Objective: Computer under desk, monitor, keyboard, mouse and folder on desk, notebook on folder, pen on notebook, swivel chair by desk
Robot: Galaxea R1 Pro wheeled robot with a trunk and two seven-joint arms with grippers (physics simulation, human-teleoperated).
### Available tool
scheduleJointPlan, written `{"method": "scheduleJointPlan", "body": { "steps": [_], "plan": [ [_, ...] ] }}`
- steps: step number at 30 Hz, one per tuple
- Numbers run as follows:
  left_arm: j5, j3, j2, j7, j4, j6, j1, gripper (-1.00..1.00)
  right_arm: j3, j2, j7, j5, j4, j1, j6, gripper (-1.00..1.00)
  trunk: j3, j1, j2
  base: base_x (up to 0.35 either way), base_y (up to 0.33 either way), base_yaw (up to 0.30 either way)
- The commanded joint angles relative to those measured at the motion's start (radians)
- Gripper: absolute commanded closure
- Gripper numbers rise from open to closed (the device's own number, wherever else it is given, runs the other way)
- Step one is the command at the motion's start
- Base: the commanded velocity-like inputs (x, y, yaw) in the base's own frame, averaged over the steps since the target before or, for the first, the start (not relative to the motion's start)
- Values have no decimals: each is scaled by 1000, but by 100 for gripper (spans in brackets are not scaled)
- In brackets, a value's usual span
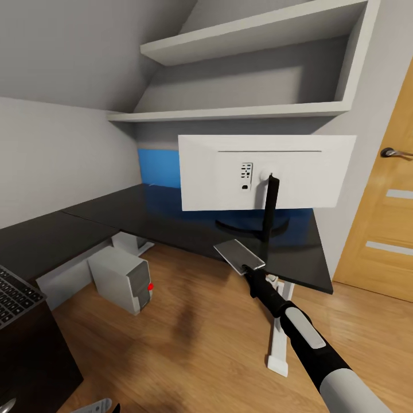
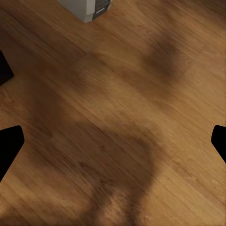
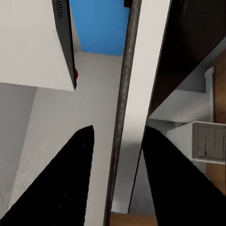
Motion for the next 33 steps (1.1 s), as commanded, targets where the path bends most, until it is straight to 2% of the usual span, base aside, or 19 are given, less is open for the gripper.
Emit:
{"method": "scheduleJointPlan", "body": {
  "steps": [1, 13, 24, 33],
  "plan": [
    [4, -2, 1, 6, -2, 3, 0, -100, 3, -1, 2, -9, 0, -1, 2, 100, -1, 0, 0, 0, 0, 0],
    [4, -3, -3, 6, 0, 3, 0, -100, 3, -1, 4, -10, 1, -1, 2, 100, -1, 0, 0, 0, 0, 0],
    [5, -3, -4, 8, 1, 3, 0, -100, 3, -3, 9, -15, -1, -1, 16, 100, 34, -42, 77, 0, 0, 0],
    [3, -4, -27, 6, 22, 3, 0, -100, 5, -1, 9, -17, 0, -1, 30, 100, 34, -42, 77, 0, 0, 69]
  ]
}}
